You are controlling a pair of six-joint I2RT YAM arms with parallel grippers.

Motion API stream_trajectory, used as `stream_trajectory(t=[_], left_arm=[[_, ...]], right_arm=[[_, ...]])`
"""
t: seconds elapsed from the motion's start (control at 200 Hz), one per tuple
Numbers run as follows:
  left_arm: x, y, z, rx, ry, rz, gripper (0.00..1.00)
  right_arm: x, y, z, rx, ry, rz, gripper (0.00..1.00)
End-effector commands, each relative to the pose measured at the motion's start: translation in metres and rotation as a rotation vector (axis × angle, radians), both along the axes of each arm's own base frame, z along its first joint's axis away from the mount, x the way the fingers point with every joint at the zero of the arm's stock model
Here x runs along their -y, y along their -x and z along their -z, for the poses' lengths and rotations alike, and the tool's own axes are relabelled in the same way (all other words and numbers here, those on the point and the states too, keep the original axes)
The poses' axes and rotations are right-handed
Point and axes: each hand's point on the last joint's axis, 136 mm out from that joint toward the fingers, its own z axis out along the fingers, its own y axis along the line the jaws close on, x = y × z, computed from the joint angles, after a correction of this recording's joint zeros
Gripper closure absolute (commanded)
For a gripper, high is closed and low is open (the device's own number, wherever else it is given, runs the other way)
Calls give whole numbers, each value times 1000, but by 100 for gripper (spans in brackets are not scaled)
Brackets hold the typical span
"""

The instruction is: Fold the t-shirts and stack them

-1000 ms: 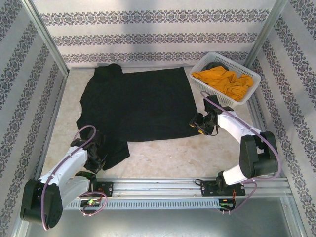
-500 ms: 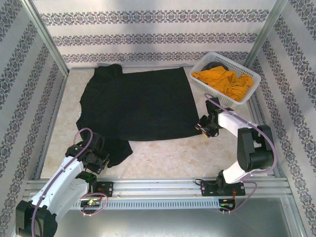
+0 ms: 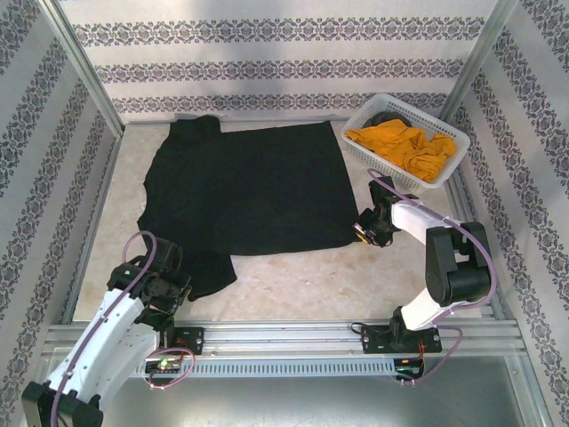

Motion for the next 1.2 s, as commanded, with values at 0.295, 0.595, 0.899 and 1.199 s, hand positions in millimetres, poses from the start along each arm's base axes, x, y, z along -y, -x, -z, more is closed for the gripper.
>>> stream_trajectory(t=[0.295,0.595,0.899,1.199], left_arm=[[-19,52,-14,-89,-49,-64,100],[-18,26,-26,37,-55,-27,100],[-6,-90,-65,301,-133,78,100],[-9,-182,-103,455,-131,107,100]], right_arm=[[6,54,-25,-10,98,-89,100],[3,78,-20,-25,95,-101,100],[-14,26,-38,-5,-38,-48,100],[-18,-26,-61,27,-84,39,100]])
